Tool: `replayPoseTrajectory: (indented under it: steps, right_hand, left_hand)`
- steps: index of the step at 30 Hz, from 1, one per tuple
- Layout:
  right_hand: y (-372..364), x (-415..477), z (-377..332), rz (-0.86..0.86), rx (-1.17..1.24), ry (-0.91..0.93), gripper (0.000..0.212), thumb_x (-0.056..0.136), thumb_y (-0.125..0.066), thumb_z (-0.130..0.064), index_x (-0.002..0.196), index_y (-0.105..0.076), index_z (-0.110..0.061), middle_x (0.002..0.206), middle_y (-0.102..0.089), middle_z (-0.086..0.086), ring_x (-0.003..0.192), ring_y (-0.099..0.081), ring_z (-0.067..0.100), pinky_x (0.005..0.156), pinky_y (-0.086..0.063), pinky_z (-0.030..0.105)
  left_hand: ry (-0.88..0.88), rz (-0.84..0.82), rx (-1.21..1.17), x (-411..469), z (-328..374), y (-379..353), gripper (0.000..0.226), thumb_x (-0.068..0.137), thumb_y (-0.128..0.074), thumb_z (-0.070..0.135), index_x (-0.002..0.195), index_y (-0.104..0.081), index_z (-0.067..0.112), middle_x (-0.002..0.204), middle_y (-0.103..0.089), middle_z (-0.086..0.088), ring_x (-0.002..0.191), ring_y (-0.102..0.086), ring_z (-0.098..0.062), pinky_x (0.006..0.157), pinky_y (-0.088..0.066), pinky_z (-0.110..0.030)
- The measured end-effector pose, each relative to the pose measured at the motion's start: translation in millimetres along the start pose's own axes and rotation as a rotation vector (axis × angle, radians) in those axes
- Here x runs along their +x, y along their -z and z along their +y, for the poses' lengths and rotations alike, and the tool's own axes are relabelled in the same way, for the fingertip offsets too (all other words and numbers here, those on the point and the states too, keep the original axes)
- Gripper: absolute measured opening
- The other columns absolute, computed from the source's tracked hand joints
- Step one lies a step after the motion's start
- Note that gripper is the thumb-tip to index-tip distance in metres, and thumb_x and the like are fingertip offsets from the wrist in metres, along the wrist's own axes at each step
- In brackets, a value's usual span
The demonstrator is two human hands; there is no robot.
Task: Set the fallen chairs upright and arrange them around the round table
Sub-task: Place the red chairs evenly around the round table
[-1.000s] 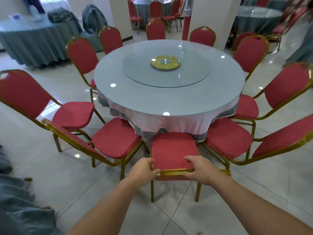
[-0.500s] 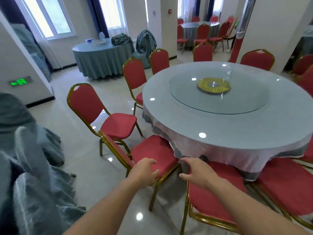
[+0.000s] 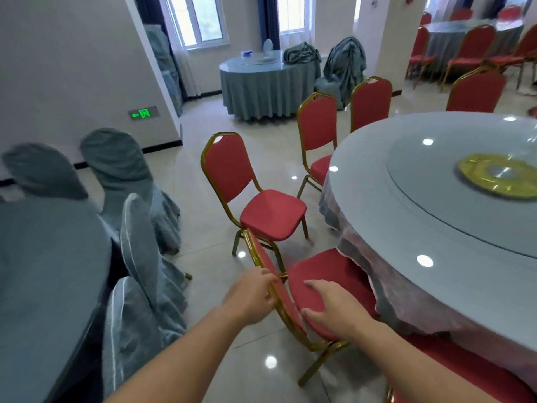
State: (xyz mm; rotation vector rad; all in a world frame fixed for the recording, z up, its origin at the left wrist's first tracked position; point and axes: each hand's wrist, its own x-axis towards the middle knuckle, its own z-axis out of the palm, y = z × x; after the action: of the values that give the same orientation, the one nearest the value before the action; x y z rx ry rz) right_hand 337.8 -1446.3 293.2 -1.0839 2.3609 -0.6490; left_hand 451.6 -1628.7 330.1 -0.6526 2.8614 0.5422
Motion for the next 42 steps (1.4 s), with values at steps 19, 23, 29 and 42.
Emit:
replayPoseTrajectory:
  steps: [19,23,29,42]
  right_hand:
    - [-86.7,125.3,-56.6,0.018,0.164,-0.404,0.075,0.085,-0.069,-0.052,0.153,-0.041,-0.033,0.147,-0.050,-0.014,0.135,-0.047,0.007,0.108,-0.040,0.024]
    - [-105.6,141.6,-49.0,0.009,0.190,-0.425,0.076,0.084,-0.068,-0.054,0.152,-0.040,-0.034,0.147,-0.049,-0.014,0.134,-0.048,0.008,0.108,-0.040,0.024]
    - [-123.7,187.6,-53.4,0.006,0.240,-0.423,0.076,0.090,-0.063,-0.051,0.156,-0.035,-0.026,0.151,-0.046,-0.009,0.138,-0.046,0.015,0.109,-0.042,0.033]
    - [-125.1,212.4,-64.6,0.054,0.318,-0.697,0.060,0.078,-0.056,-0.033,0.138,-0.054,-0.029,0.135,-0.061,-0.009,0.123,-0.059,0.022,0.094,-0.053,0.040]
  left_hand:
    - [-0.645,-0.445,0.399,229.2,-148.7,-1.5,0.039,0.085,-0.072,0.041,0.122,-0.062,0.034,0.126,-0.063,0.008,0.131,-0.052,-0.018,0.124,-0.024,-0.054]
    - [-0.668,-0.501,0.366,250.2,-146.6,-9.5,0.049,0.079,-0.072,0.046,0.125,-0.057,0.037,0.112,-0.068,0.011,0.118,-0.059,-0.015,0.122,-0.026,-0.048]
    - [-0.750,-0.593,0.432,274.4,-150.0,-4.4,0.026,0.081,-0.070,0.040,0.106,-0.068,0.031,0.107,-0.068,0.010,0.108,-0.061,-0.016,0.110,-0.038,-0.040]
    - [-1.057,-0.759,0.415,340.6,-166.3,-25.9,0.028,0.078,-0.055,0.054,0.094,-0.060,0.032,0.088,-0.067,0.011,0.078,-0.063,-0.013,0.072,-0.057,-0.035]
